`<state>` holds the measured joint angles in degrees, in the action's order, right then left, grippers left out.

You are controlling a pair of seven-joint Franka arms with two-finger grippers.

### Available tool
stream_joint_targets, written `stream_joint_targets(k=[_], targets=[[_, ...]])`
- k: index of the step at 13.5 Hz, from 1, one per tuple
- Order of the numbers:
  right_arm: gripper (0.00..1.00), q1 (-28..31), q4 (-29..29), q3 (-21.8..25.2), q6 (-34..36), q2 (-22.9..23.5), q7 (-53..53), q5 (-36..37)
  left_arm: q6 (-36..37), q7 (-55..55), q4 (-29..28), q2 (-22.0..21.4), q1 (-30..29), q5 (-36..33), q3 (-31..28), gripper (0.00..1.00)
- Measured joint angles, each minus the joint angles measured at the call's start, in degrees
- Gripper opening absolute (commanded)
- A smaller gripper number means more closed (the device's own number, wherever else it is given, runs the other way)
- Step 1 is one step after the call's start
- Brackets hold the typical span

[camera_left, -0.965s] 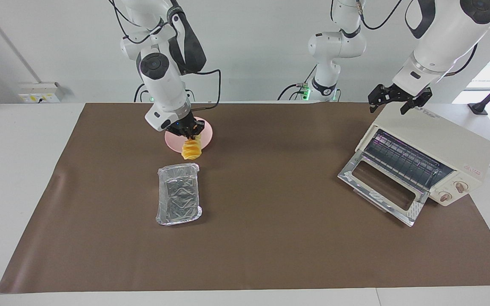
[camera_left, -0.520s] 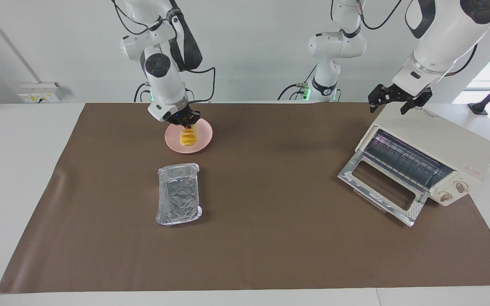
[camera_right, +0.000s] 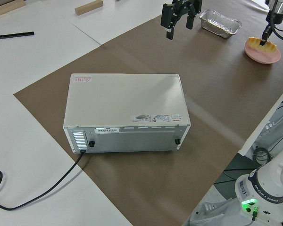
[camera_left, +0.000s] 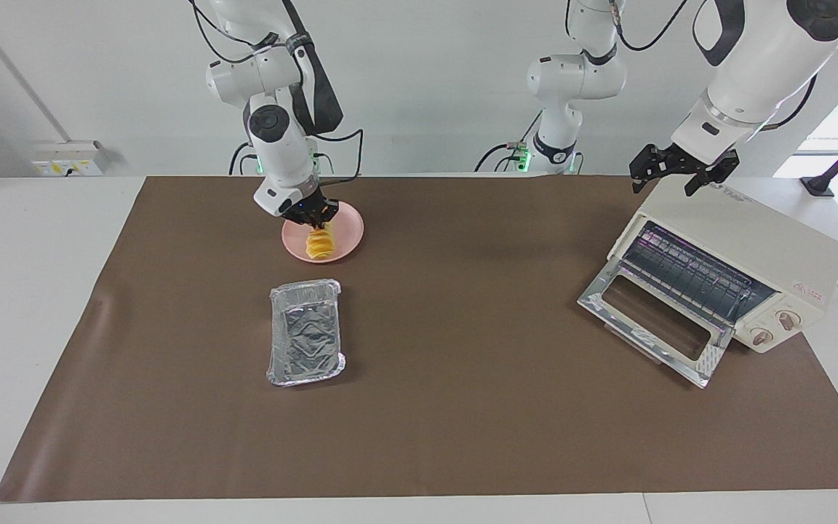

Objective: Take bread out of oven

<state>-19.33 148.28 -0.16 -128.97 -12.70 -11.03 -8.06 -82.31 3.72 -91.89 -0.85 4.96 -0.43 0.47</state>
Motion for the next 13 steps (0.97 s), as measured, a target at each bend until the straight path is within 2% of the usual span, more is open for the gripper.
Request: stream_joint_targets(k=[1,2,3,8,10,13], targets=[[0.0,-0.06,0.49,-0.02,-0.53,0.14,0.0,0.0,0.0,0.0,0.0,0.0,0.0,0.0,0.0,1.0],[0.42,-0.08,0.76,-0.05,-0.61,0.29,0.0,0.0,0.0,0.0,0.0,0.0,0.0,0.0,0.0,1.0],[0.99,-0.08,0.85,-0.05,-0.62,0.41,0.0,0.0,0.0,0.0,0.0,0.0,0.0,0.0,0.0,1.0],[1.0,-0.02,-0.46,-0.04,-0.12,0.47,0.01,0.0,0.0,0.0,0.0,0.0,0.0,0.0,0.0,1.0],[1.0,0.45,-5.92,0.1,6.78,0.23,-0.02,0.05,0.0,0.0,0.0,0.0,0.0,0.0,0.0,1.0],[1.0,4.71,-18.76,0.33,20.22,-0.68,0.28,0.27,0.0,-0.01,0.0,0.0,0.0,0.0,0.0,1.0]])
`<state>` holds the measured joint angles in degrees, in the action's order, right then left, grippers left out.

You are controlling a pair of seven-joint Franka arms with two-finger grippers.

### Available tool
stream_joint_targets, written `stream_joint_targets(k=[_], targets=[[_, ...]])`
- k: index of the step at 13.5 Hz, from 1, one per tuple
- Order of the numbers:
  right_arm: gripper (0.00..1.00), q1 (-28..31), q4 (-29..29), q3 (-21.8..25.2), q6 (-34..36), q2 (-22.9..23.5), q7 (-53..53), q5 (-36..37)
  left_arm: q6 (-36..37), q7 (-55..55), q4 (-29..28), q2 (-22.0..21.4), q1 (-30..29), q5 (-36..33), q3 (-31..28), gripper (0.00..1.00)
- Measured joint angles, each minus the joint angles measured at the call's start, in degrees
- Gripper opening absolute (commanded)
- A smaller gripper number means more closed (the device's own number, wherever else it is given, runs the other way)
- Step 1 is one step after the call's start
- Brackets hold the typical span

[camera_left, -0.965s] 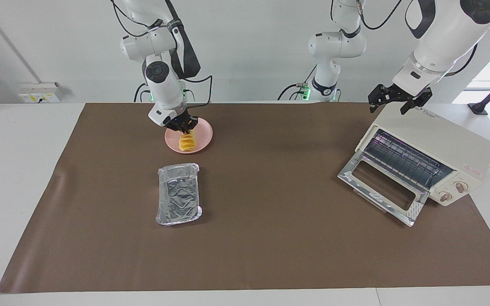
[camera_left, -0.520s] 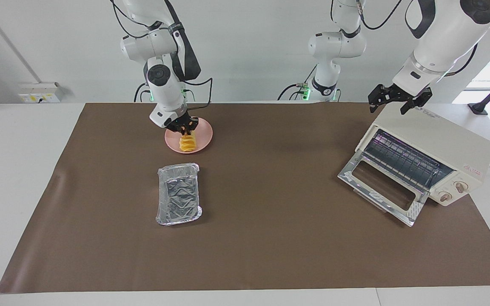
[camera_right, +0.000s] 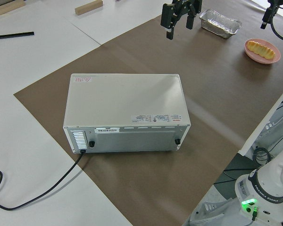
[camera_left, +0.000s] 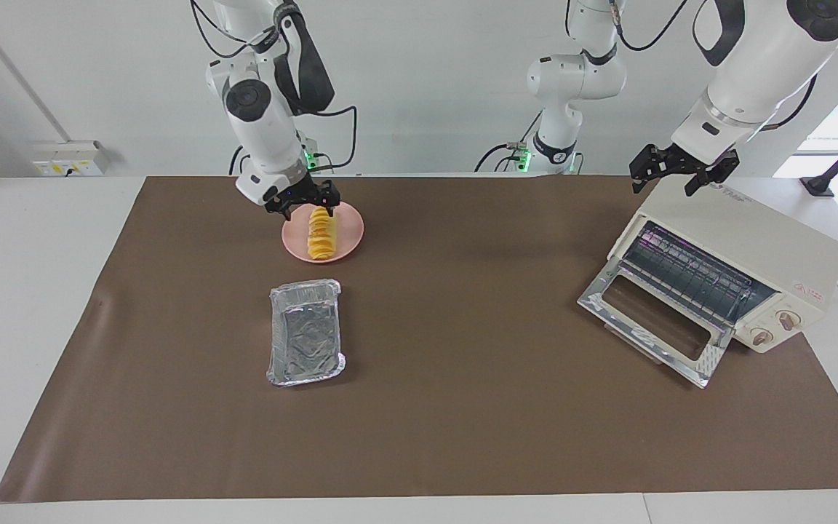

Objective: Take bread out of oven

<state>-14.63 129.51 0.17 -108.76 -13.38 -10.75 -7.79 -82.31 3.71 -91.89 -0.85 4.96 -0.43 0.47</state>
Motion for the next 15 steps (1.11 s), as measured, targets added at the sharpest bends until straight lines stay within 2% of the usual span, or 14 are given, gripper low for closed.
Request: stream_joint_targets(k=[5,8,11,15], targets=[[1.0,4.52,-15.41,0.49,12.05,-1.56,2.64,2.95,0.0,0.0,0.0,0.0,0.0,0.0,0.0,1.0],[1.0,8.09,-22.15,0.57,13.58,-1.32,3.65,3.56,0.0,0.0,0.0,0.0,0.0,0.0,0.0,1.0],[1.0,11.1,-28.79,0.67,18.67,1.14,6.57,5.76,0.0,0.0,0.0,0.0,0.0,0.0,0.0,1.0],[1.0,13.49,-33.01,0.75,20.1,7.44,10.34,6.44,0.0,0.0,0.0,0.0,0.0,0.0,0.0,1.0]])
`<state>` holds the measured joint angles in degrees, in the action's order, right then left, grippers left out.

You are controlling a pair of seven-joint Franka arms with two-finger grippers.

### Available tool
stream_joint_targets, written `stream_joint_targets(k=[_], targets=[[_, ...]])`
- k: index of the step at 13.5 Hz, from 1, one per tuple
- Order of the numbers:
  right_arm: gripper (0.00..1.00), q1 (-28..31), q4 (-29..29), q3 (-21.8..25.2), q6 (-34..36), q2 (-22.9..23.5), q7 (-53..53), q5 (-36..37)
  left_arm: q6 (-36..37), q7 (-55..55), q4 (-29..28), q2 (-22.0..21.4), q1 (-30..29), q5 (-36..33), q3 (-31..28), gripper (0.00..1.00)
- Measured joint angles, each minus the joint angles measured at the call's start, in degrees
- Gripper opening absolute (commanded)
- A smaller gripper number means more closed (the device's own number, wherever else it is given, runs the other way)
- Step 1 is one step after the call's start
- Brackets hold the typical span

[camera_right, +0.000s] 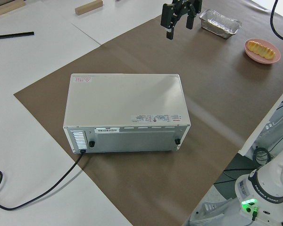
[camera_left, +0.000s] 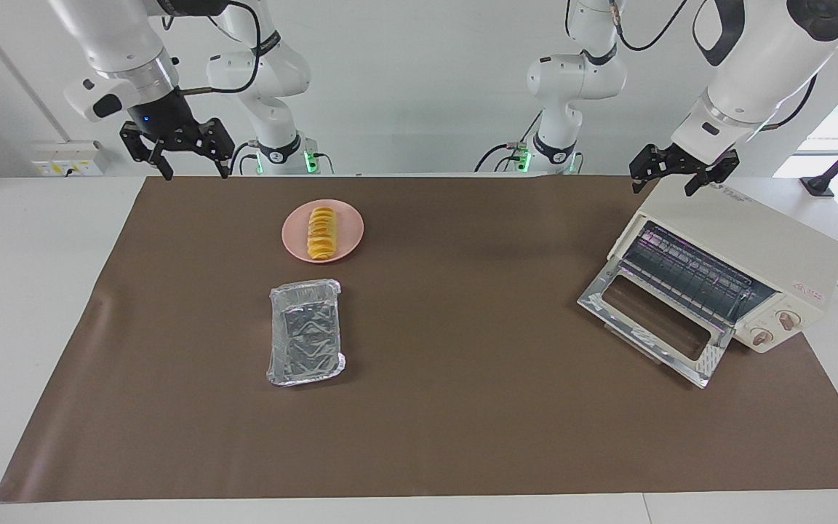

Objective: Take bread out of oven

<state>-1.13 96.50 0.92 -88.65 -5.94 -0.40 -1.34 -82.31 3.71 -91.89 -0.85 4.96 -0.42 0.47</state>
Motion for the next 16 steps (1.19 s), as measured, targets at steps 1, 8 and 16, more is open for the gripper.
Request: stream_joint_targets(k=[1,8,16], targets=[[1.0,0.59,-0.96,0.06,0.33,1.16,0.71,0.53,0.0,0.0,0.0,0.0,0.0,0.0,0.0,1.0],[1.0,2.59,-1.94,0.17,1.96,2.16,1.46,1.77,0.0,0.0,0.0,0.0,0.0,0.0,0.0,1.0],[1.0,4.11,-1.94,0.19,2.03,2.16,1.47,2.86,0.0,0.0,0.0,0.0,0.0,0.0,0.0,1.0]])
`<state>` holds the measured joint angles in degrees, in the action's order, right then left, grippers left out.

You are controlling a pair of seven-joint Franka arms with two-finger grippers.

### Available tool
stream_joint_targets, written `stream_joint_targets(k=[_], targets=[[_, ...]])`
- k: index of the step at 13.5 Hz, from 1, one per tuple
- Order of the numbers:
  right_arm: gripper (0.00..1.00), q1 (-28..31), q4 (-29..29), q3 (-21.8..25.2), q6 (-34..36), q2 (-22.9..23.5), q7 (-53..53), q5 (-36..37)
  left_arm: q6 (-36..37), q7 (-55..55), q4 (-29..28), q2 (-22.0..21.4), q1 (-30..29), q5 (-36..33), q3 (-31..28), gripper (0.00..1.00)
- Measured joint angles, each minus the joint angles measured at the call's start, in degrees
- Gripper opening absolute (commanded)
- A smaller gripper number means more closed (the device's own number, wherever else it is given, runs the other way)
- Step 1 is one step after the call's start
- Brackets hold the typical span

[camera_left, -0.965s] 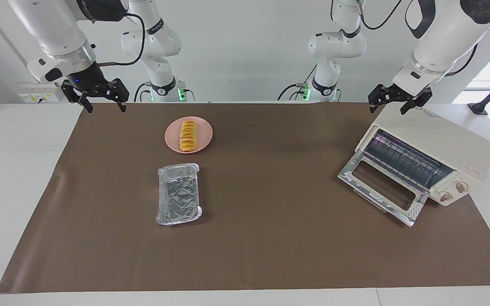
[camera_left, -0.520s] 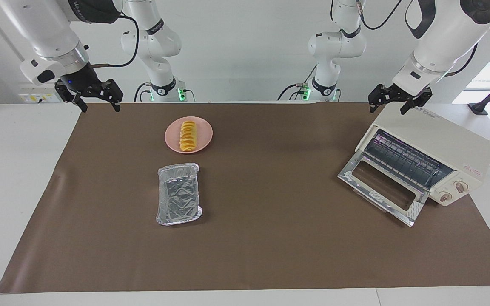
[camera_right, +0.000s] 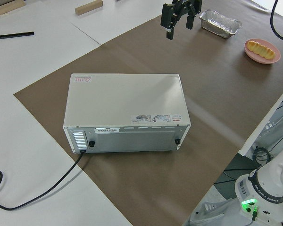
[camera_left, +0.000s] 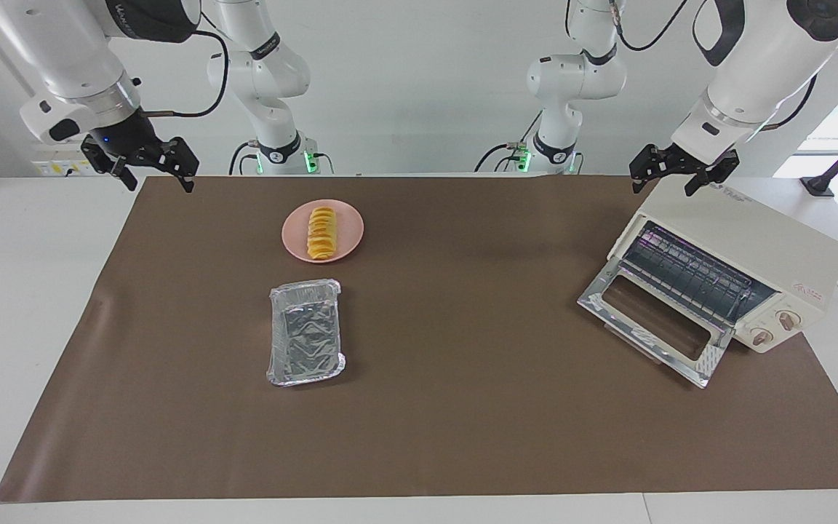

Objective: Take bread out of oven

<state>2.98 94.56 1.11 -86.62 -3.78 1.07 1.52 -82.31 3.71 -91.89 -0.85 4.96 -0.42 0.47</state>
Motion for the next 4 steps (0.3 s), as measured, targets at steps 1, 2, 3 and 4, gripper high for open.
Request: stream_joint_targets(k=[1,2,3,4], targets=[[1.0,-0.01,0.0,-0.05,0.21,0.0,0.0,0.0,0.0,0.0,0.0,0.0,0.0,0.0,0.0,1.0],[1.0,-0.02,0.0,-0.12,0.42,0.0,0.0,0.0,0.0,0.0,0.0,0.0,0.0,0.0,0.0,1.0],[1.0,-0.02,0.0,-0.18,0.5,0.0,0.0,0.0,0.0,0.0,0.0,0.0,0.0,0.0,0.0,1.0],[1.0,-0.02,0.0,-0.21,0.52,0.0,0.0,0.0,0.0,0.0,0.0,0.0,0.0,0.0,0.0,1.0]])
